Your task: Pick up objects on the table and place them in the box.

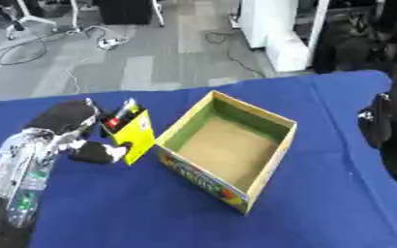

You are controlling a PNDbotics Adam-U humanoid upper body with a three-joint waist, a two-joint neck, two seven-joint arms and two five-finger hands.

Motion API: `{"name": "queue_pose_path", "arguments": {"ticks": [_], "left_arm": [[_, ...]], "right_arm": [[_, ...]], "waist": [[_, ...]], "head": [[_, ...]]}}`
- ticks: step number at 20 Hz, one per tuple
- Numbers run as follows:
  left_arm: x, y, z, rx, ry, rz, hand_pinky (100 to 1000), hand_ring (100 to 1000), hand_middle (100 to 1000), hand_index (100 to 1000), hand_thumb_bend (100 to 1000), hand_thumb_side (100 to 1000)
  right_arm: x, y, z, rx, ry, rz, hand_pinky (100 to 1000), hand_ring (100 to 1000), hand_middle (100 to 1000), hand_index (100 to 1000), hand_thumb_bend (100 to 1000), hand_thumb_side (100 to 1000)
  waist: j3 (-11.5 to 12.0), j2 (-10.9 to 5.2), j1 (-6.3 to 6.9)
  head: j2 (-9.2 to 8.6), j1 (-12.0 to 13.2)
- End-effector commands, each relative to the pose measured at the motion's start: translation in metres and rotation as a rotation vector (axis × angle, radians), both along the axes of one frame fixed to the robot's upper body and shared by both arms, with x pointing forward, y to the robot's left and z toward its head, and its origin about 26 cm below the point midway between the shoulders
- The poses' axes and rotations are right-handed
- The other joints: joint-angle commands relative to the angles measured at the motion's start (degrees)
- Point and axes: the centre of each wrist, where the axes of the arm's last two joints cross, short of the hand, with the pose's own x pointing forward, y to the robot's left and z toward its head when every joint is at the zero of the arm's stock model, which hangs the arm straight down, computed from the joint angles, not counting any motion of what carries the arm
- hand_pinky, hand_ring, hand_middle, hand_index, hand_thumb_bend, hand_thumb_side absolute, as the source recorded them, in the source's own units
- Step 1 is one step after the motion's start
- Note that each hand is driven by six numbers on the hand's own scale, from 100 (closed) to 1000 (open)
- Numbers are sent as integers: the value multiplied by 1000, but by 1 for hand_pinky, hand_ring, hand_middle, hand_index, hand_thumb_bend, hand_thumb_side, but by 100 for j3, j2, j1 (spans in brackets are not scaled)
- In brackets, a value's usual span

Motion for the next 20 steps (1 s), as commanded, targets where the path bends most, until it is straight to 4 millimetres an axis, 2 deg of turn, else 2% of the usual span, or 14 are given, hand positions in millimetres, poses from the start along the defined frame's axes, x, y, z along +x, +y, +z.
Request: {"name": "queue_pose_path", "arguments": {"ticks": [1,8,20], "left_arm": [[-2,0,18,-59,-164,-13,100,100,180,355,104,580],[-2,-12,21,-202,-350,-101,100,100,171,299,114,575],[18,-43,13,-250,-376,-328,100,100,165,280,132,564]], "right_arm": [[-2,-3,7,-33,-22,-2,135,301,387,491,100,1000],[-1,-3,8,-34,-24,1,135,301,387,491,100,1000],[1,-1,13,-25,-24,17,136,300,386,491,100,1000]], "waist": [[3,-44,-28],[-17,-40,-22],[-112,-37,7]], "head": [[-75,-68],[-89,-59],[-85,-43]]}}
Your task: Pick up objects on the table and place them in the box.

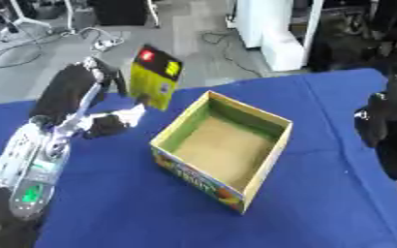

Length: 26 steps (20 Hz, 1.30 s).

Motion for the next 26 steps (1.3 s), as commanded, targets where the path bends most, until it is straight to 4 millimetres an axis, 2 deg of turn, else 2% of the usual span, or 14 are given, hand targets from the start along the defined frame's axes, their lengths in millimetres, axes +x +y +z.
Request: {"name": "queue_pose_path", "arguments": {"ticks": [1,12,13,14,15,16,17,18,19,20,21,23,26], "left_arm": [[4,-8,6,3,-32,-61,100,100,164,278,134,562],[10,-16,2,18,-42,-125,100,100,167,288,141,559],[10,-16,1,20,-38,-123,100,100,191,315,129,569],[10,-16,0,24,-23,-116,100,100,260,351,100,597],[10,-16,-2,28,-9,-111,100,184,353,404,141,623],[10,-15,-5,39,19,-105,100,336,499,493,245,639],[9,-15,-6,42,37,-104,157,433,599,560,300,644],[6,-16,-7,-4,34,-119,198,474,678,653,365,666],[2,-16,-8,-78,13,-141,252,489,703,712,452,683],[-3,-16,-6,-196,-42,-172,272,497,710,731,476,680],[-7,-15,-5,-310,-97,-203,325,516,718,759,540,674],[-13,-13,-5,-502,-196,-243,374,539,730,777,570,652],[-18,-11,-6,-620,-266,-224,398,548,740,792,589,622]], "right_arm": [[0,-2,11,-32,-22,12,136,300,387,492,100,1000],[1,-2,11,-28,-20,14,136,300,386,492,100,1000],[1,-2,12,-27,-20,13,136,300,386,492,100,1000],[1,-2,12,-26,-20,13,136,300,386,492,100,1000],[1,-2,12,-25,-20,13,136,300,386,492,100,1000],[1,-2,12,-26,-20,14,136,300,386,492,100,1000],[1,-2,12,-25,-20,14,136,300,386,492,100,1000],[1,-2,12,-25,-21,13,136,300,386,492,100,1000],[1,-2,12,-25,-22,12,136,300,386,492,100,1000],[1,-2,12,-25,-23,12,136,300,387,492,100,1000],[1,-2,12,-25,-24,11,136,300,387,492,100,1000],[1,-2,11,-27,-25,11,136,300,387,492,100,1000],[0,-2,10,-27,-28,9,136,301,387,492,100,1000]], "waist": [[-8,-36,-14],[-20,-44,-12],[-21,-46,-13],[-21,-47,-13],[-21,-48,-13],[-20,-47,-13],[-17,-45,-14],[-13,-38,-18],[-9,-32,-21],[-4,-23,-26],[0,-17,-29],[10,-10,-35],[29,0,-53]], "head": [[-81,-38],[-53,-15],[-55,-15],[-61,-19],[-66,-22],[-79,-30],[-88,-38],[-105,-54],[-116,-65],[-128,-84],[-133,-92],[-142,-79],[-222,-30]]}}
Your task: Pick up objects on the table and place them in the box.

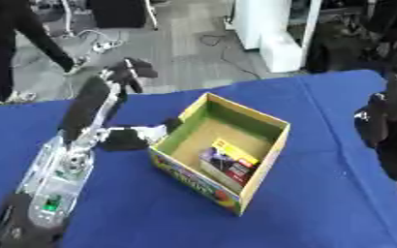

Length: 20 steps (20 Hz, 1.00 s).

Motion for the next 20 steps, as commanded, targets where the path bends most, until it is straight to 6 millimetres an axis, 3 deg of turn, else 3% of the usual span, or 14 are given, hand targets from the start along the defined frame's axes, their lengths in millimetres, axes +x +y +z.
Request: {"name": "queue_pose_path", "arguments": {"ticks": [1,6,13,20], "left_arm": [[-5,2,12,-126,-88,21,401,549,741,795,591,618],[-14,5,17,-181,-144,51,426,558,743,808,600,601],[-21,3,27,-193,-175,-8,437,561,742,801,605,595],[-23,7,29,-180,-160,-23,439,561,746,797,603,596]], "right_arm": [[0,-1,8,-23,-31,3,136,301,387,492,100,1000],[-1,-1,6,-25,-34,-1,136,301,388,493,100,1000],[-1,0,4,-26,-36,-3,136,301,388,493,100,1000],[-1,0,6,-20,-39,-1,136,301,387,493,100,1000]], "waist": [[19,-28,-46],[75,5,-90],[100,-5,-115],[121,-12,-109]], "head": [[-152,-14],[-480,76],[-541,309],[-580,303]]}}
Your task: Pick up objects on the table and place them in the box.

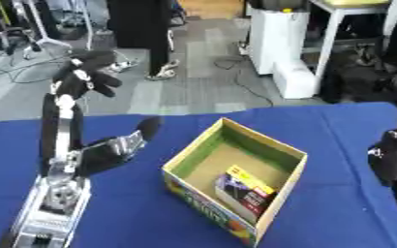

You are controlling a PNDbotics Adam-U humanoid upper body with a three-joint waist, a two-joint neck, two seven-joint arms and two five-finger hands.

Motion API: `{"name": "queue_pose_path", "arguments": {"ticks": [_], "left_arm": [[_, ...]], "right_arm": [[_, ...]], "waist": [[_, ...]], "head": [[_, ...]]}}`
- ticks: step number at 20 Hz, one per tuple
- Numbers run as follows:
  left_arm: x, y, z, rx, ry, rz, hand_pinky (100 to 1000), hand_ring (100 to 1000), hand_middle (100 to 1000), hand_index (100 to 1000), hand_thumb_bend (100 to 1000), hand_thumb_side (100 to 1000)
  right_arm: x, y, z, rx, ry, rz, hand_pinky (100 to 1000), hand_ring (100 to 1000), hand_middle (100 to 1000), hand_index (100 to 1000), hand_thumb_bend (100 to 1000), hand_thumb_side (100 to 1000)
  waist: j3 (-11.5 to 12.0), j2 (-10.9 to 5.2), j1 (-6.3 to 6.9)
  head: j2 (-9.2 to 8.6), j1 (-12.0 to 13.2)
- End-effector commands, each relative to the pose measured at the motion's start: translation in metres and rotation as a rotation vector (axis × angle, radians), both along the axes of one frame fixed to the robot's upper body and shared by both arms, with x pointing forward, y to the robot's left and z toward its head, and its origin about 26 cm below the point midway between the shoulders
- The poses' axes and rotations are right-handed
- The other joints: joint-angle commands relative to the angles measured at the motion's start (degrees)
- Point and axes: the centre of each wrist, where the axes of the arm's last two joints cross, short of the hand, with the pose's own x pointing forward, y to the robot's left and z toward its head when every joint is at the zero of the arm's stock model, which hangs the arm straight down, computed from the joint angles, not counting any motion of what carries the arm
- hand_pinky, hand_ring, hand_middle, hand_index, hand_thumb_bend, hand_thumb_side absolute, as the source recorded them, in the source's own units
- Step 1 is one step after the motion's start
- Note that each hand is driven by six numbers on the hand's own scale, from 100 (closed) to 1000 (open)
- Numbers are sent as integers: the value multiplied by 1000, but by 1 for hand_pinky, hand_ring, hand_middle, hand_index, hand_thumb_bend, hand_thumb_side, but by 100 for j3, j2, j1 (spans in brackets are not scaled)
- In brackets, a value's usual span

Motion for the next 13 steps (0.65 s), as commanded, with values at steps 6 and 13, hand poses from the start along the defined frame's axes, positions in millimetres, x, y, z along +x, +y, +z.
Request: {"name": "queue_pose_path", "arguments": {"ticks": [6,13], "left_arm": [[-5,2,11,-2,-31,-19,448,565,750,802,607,597],[-6,5,14,-45,-44,13,475,574,753,842,604,583]], "right_arm": [[0,-1,9,-8,-21,4,136,301,387,492,100,1000],[1,-1,11,2,-19,9,136,300,386,492,100,1000]], "waist": [[28,-50,-17],[12,-68,-12]], "head": [[-172,214],[-264,239]]}}
